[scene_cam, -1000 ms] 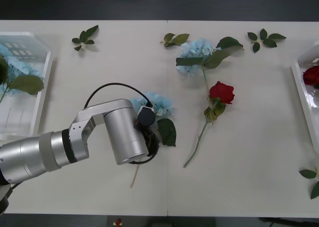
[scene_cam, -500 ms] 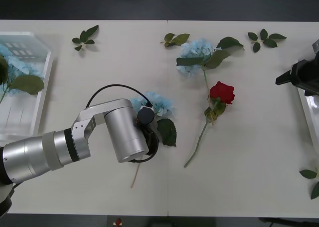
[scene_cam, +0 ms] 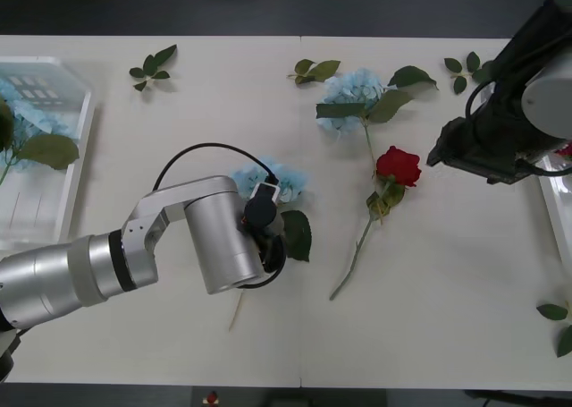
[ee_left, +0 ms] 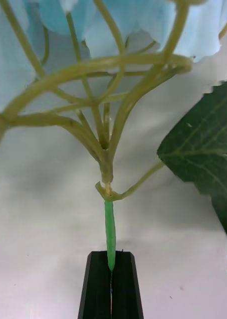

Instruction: Put the red flowers into the right box and the blue flowers into the left box

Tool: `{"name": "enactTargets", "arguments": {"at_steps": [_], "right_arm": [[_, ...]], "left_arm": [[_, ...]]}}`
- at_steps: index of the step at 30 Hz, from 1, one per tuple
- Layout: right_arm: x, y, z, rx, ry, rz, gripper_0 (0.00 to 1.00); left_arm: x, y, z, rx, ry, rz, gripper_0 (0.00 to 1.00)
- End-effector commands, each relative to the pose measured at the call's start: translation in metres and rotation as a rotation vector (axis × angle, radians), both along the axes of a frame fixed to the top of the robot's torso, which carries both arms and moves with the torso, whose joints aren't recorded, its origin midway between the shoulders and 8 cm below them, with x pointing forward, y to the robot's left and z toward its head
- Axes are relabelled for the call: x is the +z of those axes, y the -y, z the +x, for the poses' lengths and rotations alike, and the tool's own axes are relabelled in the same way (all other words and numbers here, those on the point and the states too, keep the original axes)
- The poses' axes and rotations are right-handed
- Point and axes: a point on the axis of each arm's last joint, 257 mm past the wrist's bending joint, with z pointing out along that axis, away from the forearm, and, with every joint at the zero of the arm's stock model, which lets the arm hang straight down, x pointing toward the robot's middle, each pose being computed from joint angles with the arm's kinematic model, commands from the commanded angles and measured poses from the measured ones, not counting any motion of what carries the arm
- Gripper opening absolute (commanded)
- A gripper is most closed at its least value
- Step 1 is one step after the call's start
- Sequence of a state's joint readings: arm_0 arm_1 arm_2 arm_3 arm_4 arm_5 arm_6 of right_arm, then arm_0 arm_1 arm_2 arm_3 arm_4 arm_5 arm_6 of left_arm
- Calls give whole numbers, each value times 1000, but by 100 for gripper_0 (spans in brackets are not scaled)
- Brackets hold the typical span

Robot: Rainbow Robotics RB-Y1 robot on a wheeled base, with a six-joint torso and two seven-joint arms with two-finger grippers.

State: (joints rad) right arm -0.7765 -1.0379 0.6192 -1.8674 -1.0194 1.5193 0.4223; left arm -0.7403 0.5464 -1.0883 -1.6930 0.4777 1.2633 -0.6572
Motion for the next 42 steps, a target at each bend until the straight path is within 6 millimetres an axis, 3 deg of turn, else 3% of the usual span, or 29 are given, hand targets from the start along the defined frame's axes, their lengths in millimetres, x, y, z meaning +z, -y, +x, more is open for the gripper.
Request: {"name": "enactTargets", "arguments": {"at_steps": [1, 11, 18, 24, 31, 36, 42], "right_arm": [[8, -28, 1, -62, 23, 45, 91], [-21, -68, 10, -43, 36, 4, 92], [-61, -97, 23, -39, 44, -32, 92], [-89, -109, 26, -20, 52, -78, 92], [-107, -119, 26, -15, 39, -93, 92], [-113, -121, 24, -1, 35, -110, 91], [-125, -119, 17, 16, 23, -129, 92]], "left_arm": [[44, -6, 17, -39, 87, -11, 0], [101, -55, 29, 3, 162, 53, 0], [146, -104, 44, 15, 177, 62, 0], [188, -159, 55, 31, 173, 53, 0], [247, -245, 64, 79, 168, 99, 0], [271, -296, 75, 84, 159, 69, 0], [296, -374, 94, 70, 187, 64, 0]]}}
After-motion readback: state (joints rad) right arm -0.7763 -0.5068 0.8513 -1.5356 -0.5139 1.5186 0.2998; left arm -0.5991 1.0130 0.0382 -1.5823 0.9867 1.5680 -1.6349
